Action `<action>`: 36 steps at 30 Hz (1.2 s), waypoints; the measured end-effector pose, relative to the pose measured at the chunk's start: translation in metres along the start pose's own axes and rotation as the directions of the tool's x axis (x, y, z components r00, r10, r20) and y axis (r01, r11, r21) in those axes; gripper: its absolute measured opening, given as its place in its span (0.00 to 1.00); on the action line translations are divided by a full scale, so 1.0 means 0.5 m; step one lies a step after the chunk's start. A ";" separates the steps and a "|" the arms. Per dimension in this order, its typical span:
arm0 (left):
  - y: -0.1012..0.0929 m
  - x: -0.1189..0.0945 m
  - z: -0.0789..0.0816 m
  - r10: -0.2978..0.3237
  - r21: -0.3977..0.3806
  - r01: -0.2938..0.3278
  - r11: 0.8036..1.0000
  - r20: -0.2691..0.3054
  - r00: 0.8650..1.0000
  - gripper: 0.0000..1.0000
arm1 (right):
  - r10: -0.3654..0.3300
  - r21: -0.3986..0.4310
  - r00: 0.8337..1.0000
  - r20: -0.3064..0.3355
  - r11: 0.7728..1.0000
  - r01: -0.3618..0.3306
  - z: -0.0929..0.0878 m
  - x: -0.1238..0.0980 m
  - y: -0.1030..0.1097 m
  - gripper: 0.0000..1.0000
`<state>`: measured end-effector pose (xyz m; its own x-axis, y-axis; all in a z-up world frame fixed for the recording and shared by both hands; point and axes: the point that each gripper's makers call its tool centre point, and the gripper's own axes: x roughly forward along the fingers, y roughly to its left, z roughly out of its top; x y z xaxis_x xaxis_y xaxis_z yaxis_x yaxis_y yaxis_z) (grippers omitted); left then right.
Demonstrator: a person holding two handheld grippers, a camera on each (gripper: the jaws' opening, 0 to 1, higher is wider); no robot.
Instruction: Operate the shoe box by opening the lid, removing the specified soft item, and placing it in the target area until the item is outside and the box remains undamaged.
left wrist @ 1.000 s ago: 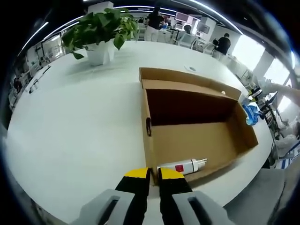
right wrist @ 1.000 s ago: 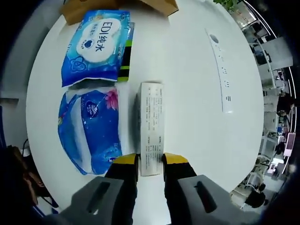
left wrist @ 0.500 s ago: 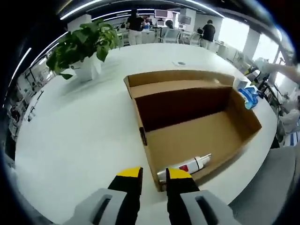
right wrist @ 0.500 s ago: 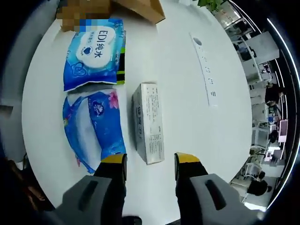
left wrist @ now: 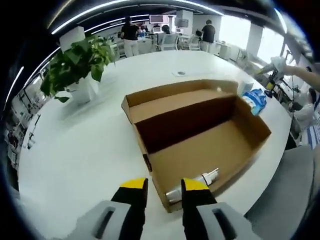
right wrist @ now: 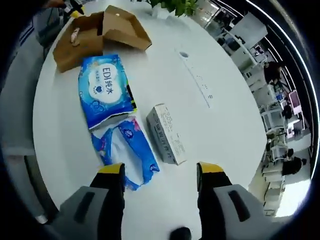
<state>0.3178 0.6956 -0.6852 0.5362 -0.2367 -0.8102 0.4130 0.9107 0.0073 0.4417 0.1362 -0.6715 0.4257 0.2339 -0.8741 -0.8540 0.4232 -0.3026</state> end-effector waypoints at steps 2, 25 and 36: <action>-0.005 -0.001 0.009 -0.018 0.043 0.018 0.999 0.004 1.000 0.29 | -0.023 0.048 0.999 0.043 0.999 0.021 0.014 -0.013 0.010 0.63; -0.069 0.057 0.050 -0.215 0.420 0.255 0.871 -0.139 0.967 0.45 | -0.175 0.420 0.951 0.255 0.906 0.054 0.065 -0.128 0.208 0.93; -0.091 0.083 0.044 -0.241 0.519 0.351 0.779 -0.269 0.932 0.55 | -0.175 0.464 0.937 0.303 0.886 0.015 0.086 -0.152 0.308 0.96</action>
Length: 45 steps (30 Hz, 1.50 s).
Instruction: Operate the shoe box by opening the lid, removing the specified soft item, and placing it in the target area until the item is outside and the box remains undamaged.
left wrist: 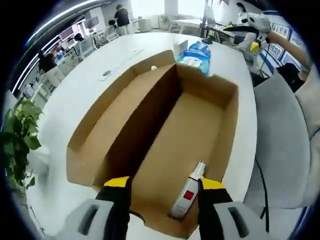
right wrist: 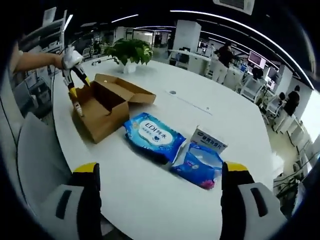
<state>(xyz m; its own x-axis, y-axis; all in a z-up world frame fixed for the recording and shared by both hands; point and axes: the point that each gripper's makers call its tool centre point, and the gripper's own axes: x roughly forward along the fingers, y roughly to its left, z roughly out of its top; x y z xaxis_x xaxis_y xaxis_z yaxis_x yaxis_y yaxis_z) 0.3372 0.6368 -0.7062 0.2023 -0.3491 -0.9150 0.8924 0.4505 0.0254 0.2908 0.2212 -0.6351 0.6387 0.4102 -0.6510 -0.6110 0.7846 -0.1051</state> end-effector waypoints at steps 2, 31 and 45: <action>-0.004 0.005 0.002 -0.020 0.015 0.021 1.000 -0.013 1.000 0.56 | 0.014 0.003 1.000 -0.003 1.000 -0.014 -0.005 -0.003 0.022 0.96; -0.035 0.093 -0.069 -0.162 0.276 0.264 0.924 -0.342 0.926 0.61 | 0.054 0.161 0.998 0.028 0.985 -0.057 -0.040 -0.002 0.133 0.91; -0.055 0.115 -0.087 -0.153 0.292 0.251 0.923 -0.322 0.934 0.44 | 0.065 0.175 0.996 0.057 0.982 -0.075 -0.025 0.010 0.150 0.84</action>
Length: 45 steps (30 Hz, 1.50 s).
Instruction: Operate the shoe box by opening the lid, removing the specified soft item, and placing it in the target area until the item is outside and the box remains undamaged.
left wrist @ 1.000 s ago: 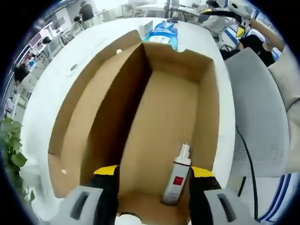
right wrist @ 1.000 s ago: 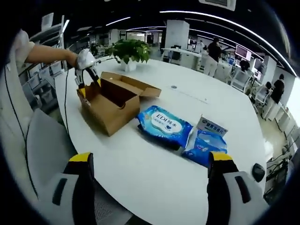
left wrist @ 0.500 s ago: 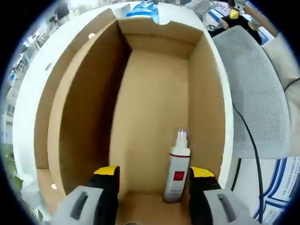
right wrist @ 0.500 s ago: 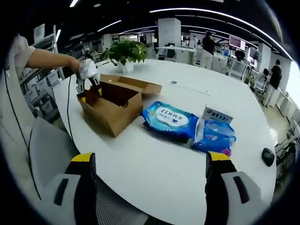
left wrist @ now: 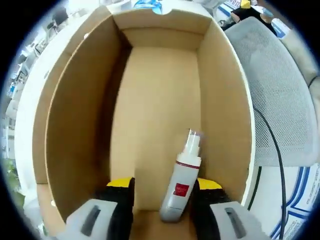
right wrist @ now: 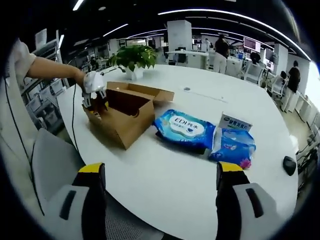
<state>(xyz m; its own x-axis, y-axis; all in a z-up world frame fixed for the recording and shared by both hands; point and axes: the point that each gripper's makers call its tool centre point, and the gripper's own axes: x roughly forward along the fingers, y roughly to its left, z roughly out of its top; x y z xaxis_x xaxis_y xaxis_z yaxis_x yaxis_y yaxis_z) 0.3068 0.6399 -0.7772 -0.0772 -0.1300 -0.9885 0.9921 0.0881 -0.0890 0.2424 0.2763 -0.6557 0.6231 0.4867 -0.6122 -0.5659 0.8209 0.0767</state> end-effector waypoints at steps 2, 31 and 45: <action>0.000 0.004 -0.002 0.010 0.003 -0.010 1.000 0.001 1.000 0.39 | 0.007 0.003 1.000 0.005 1.000 -0.007 0.001 0.002 0.005 0.81; 0.016 -0.028 0.050 0.170 0.030 -0.174 0.984 0.112 0.979 0.19 | 0.090 0.081 0.995 0.052 0.992 -0.094 0.012 0.023 0.070 0.59; 0.004 -0.104 0.137 0.279 0.018 -0.292 0.956 0.239 0.930 0.19 | 0.122 0.106 0.988 0.098 0.986 -0.132 0.048 0.043 0.110 0.43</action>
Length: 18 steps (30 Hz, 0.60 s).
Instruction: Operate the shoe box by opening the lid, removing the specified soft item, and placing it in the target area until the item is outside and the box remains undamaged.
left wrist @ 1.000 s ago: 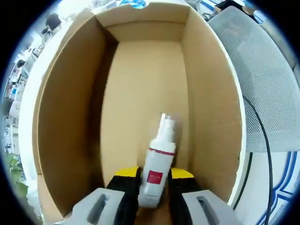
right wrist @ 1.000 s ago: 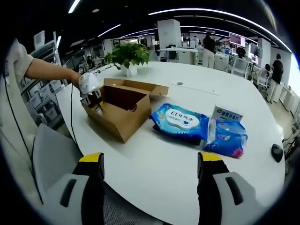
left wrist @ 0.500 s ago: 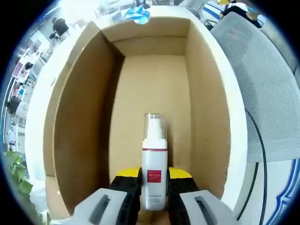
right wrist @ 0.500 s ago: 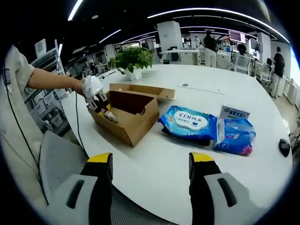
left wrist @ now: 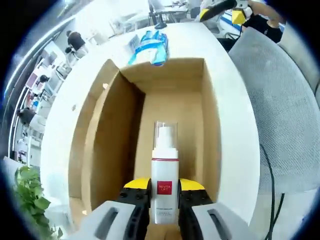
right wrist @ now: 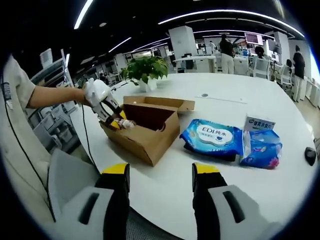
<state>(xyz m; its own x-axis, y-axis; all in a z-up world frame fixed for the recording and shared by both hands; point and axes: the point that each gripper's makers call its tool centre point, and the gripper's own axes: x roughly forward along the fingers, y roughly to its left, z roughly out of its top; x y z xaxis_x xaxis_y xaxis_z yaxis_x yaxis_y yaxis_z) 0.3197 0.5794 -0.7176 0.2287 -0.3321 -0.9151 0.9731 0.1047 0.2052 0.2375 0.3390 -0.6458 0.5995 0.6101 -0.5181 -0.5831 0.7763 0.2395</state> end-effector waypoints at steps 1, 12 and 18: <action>-0.001 -0.004 0.007 0.006 0.001 -0.006 1.000 0.008 1.000 0.19 | 0.002 0.005 1.000 0.000 1.000 -0.002 0.001 0.002 0.002 0.41; -0.028 -0.043 0.101 0.071 0.040 -0.076 0.996 0.115 0.991 0.19 | 0.031 0.009 0.999 0.011 0.999 -0.031 0.016 0.030 0.041 0.37; -0.048 -0.047 0.140 0.068 0.036 -0.075 0.997 0.165 0.984 0.19 | 0.050 0.015 0.998 0.024 0.999 -0.050 0.027 0.043 0.057 0.35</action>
<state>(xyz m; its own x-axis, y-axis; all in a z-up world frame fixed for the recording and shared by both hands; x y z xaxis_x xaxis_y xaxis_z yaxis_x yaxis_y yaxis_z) 0.2928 0.5189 -0.6768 0.2956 -0.4745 -0.8292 0.9537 0.0956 0.2852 0.2410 0.3762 -0.6391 0.5827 0.6516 -0.4857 -0.6041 0.7471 0.2775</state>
